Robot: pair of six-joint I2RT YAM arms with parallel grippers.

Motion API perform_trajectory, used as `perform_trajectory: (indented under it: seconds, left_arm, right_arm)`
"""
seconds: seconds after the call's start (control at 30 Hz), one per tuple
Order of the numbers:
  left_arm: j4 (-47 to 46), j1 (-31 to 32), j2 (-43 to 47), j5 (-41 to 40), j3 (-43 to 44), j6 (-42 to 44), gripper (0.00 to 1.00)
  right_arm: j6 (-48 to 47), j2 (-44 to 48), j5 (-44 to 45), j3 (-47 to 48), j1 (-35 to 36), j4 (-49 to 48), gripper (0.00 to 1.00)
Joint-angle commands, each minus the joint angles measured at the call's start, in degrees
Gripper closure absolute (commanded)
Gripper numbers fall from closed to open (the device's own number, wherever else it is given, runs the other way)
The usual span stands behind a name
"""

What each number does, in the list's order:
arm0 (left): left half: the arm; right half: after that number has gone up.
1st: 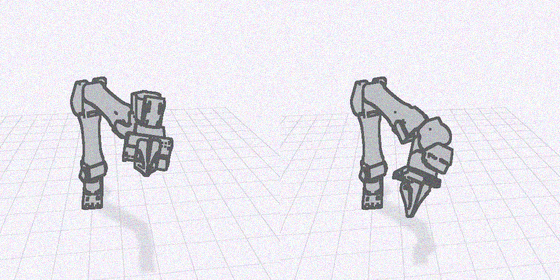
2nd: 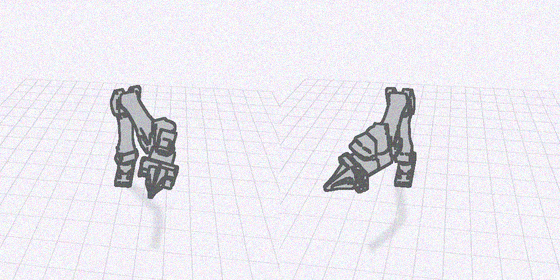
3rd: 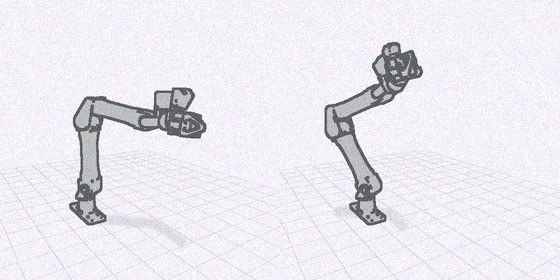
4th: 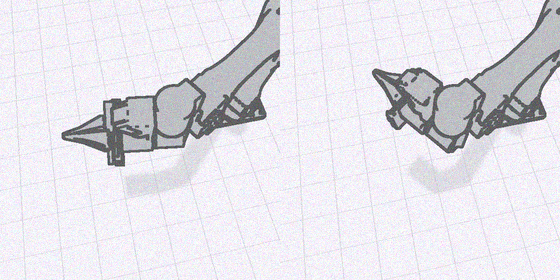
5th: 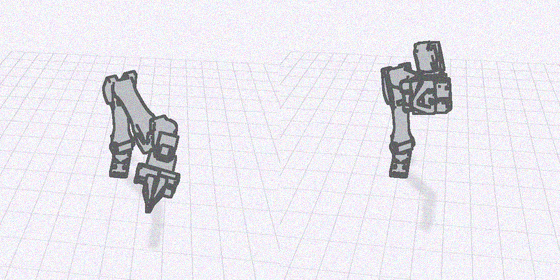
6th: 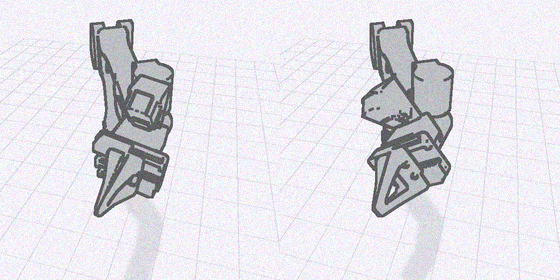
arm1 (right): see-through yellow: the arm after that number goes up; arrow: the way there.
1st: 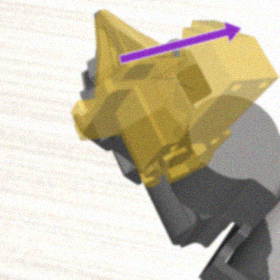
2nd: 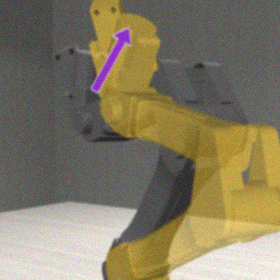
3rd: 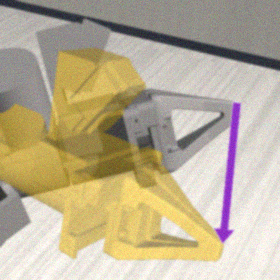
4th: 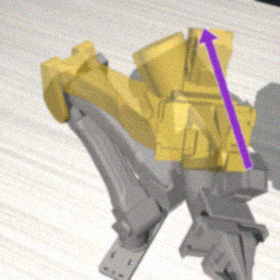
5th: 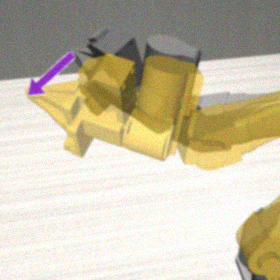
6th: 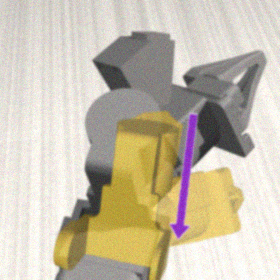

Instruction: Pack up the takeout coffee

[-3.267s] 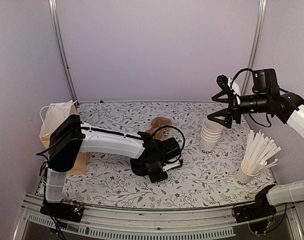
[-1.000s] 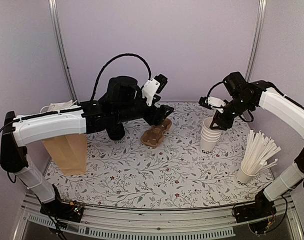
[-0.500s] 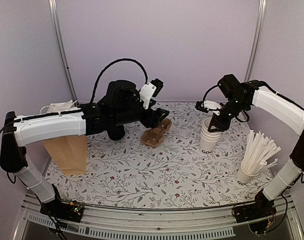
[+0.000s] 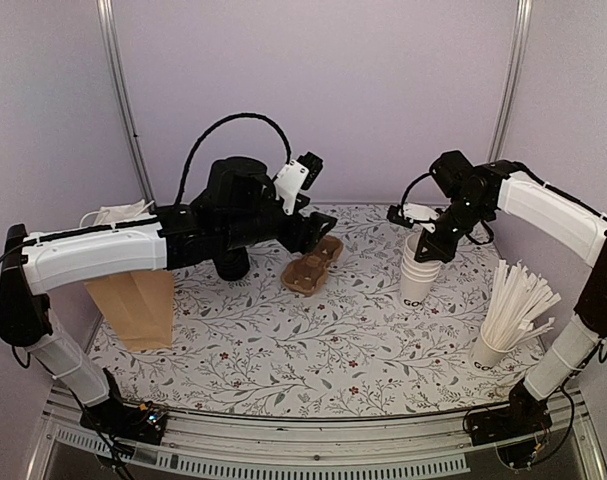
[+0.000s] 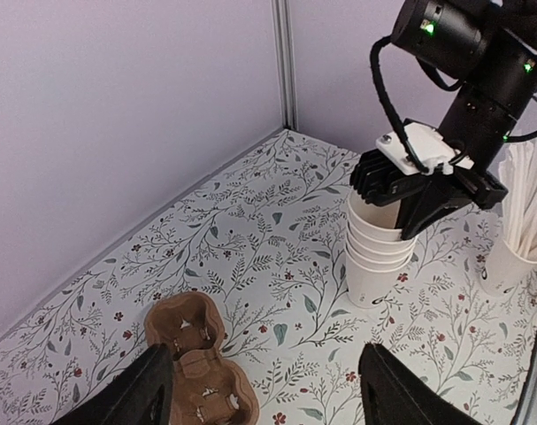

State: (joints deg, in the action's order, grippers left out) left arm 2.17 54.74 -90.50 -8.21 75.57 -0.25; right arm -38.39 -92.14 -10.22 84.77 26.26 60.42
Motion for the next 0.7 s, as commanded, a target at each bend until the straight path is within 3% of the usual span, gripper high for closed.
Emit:
perform_trajectory:
  seconds: [0.0, 0.1, 0.43, 0.67]
  left_arm:
    - [-1.2, 0.3, 0.4, -0.5, -0.6, -0.3, 0.26]
    - [-1.3, 0.2, -0.3, -0.3, -0.4, -1.3, 0.26]
    - [-1.2, 0.2, -2.4, 1.1, 0.0, -3.6, 0.26]
    - [-1.2, 0.2, -2.6, 1.6, -0.2, -4.1, 0.26]
  right_arm:
    - [0.2, 0.0, -0.5, 2.0, 0.4, 0.3, 0.95]
    - [0.2, 0.6, -0.3, 2.4, 0.4, 0.1, 1.00]
    - [-0.5, 3.8, 4.9, 2.1, 0.4, -7.3, 1.00]
    - [-0.1, 1.0, 7.6, 4.2, 0.4, -10.2, 1.00]
